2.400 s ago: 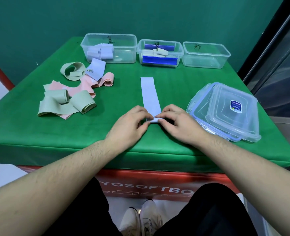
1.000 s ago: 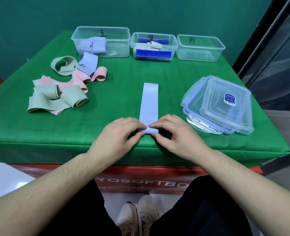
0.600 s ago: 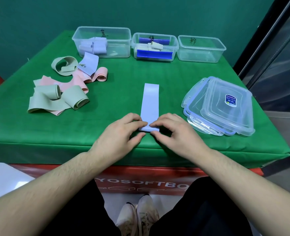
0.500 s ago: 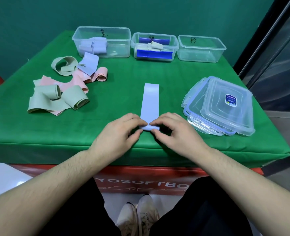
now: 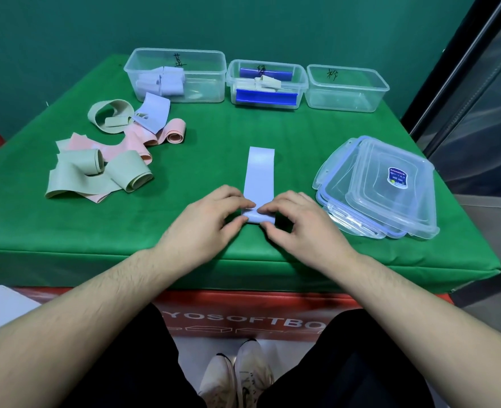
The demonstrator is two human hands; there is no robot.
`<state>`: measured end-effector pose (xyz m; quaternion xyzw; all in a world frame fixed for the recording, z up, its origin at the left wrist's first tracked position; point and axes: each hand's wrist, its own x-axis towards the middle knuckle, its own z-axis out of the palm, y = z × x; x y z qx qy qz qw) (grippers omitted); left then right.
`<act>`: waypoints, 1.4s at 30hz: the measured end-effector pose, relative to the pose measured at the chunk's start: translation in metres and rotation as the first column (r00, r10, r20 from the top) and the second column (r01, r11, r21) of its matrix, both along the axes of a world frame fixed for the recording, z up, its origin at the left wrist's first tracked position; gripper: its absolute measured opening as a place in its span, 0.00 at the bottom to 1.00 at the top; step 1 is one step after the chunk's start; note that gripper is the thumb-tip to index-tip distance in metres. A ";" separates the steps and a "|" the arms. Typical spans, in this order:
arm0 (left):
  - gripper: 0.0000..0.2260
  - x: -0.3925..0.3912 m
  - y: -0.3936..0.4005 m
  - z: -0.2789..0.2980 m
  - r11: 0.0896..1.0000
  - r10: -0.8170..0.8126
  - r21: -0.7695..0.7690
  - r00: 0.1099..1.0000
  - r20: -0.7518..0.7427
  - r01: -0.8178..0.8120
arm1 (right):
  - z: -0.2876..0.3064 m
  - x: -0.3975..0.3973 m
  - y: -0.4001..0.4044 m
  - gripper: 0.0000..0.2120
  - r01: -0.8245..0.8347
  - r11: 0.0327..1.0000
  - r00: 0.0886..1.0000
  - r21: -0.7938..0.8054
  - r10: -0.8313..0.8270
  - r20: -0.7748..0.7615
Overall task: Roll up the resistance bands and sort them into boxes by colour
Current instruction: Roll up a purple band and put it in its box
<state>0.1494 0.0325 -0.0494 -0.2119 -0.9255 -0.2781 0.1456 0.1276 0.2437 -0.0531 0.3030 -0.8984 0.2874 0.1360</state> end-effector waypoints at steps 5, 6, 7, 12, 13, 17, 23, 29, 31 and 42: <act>0.09 0.001 -0.001 -0.003 1.000 0.003 -0.010 1.000 -0.004 -0.003 | -0.003 -0.002 0.001 0.09 0.013 1.000 1.000 0.002 -0.014 0.022; 0.09 -0.001 -0.001 -0.003 1.000 0.006 -0.019 1.000 -0.010 -0.007 | -0.004 -0.002 0.000 0.09 0.020 1.000 1.000 0.002 -0.020 0.004; 0.09 -0.002 -0.001 -0.003 1.000 0.007 -0.030 1.000 -0.014 -0.007 | -0.004 -0.002 0.000 0.10 0.025 1.000 0.999 0.001 -0.025 -0.023; 0.11 -0.007 0.000 0.001 0.997 -0.001 -0.075 1.000 0.010 0.002 | -0.004 -0.004 -0.002 0.09 0.026 1.000 0.998 0.010 -0.025 -0.051; 0.11 -0.006 0.000 0.000 0.997 0.005 -0.073 1.000 0.013 -0.004 | -0.004 -0.006 -0.002 0.09 0.028 1.000 0.999 0.008 -0.028 -0.035; 0.11 -0.005 0.002 0.000 0.998 0.018 -0.053 1.000 0.002 -0.018 | -0.002 -0.011 -0.003 0.09 0.030 0.999 0.999 0.013 -0.029 -0.014; 0.09 -0.010 0.003 0.000 0.996 0.038 -0.085 0.999 -0.029 -0.040 | -0.003 -0.014 -0.001 0.09 0.047 0.999 0.997 0.012 -0.047 -0.069; 0.09 -0.013 0.001 -0.001 0.995 0.055 -0.078 0.998 -0.033 -0.058 | -0.001 -0.015 -0.002 0.08 0.021 1.000 0.999 0.019 -0.021 -0.028; 0.09 -0.008 0.002 -0.002 0.996 0.059 -0.065 0.997 -0.048 -0.062 | 0.001 -0.012 0.000 0.08 0.021 1.000 0.999 0.019 -0.020 -0.036; 0.08 0.035 0.003 -0.010 1.000 0.030 0.013 0.994 -0.101 -0.029 | -0.003 0.026 0.012 0.09 -0.041 0.999 0.997 0.010 0.041 -0.069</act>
